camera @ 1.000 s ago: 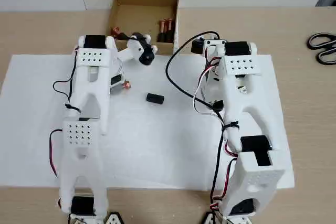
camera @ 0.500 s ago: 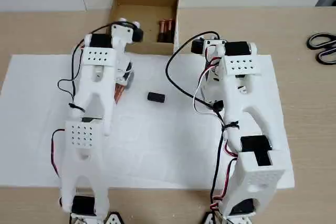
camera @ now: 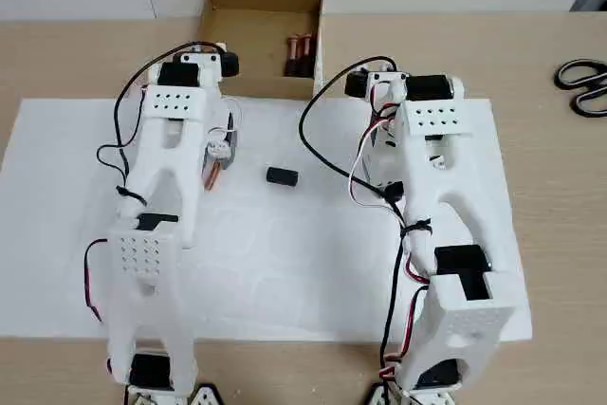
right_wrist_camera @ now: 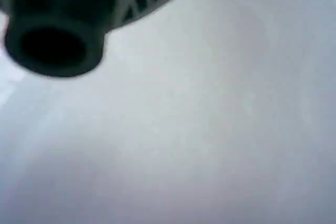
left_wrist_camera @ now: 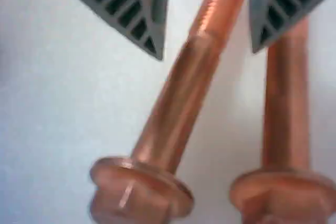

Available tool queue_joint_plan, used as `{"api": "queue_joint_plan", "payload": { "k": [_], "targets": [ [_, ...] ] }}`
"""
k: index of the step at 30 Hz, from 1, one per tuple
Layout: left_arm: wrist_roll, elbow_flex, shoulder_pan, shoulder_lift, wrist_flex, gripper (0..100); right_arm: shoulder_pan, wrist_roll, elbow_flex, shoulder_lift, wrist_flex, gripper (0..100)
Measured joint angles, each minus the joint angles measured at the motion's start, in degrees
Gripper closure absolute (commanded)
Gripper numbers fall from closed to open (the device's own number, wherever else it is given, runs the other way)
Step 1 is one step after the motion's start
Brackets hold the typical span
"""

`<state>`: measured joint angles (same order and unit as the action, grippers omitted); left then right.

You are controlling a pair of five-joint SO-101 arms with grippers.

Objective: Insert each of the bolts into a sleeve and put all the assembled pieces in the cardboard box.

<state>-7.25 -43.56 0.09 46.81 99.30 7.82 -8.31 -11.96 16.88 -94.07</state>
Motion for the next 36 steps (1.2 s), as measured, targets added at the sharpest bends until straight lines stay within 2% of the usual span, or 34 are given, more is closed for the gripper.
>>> {"api": "queue_joint_plan", "payload": {
  "k": [6,15,27,36],
  "targets": [
    [0.97,-4.75,-1.05,0.00,0.00,90,0.53,0.00,0.00,0.00,0.00,99.4],
    [12.22,-5.89,-3.52,0.00,-0.18,90,0.53,0.00,0.00,0.00,0.00,99.4],
    [12.84,3.25,-3.52,0.00,-12.22,90,0.53,0.00,0.00,0.00,0.00,99.4],
    [13.10,6.15,-3.52,0.00,-16.00,90,0.53,0.00,0.00,0.00,0.00,99.4]
  ]
}}
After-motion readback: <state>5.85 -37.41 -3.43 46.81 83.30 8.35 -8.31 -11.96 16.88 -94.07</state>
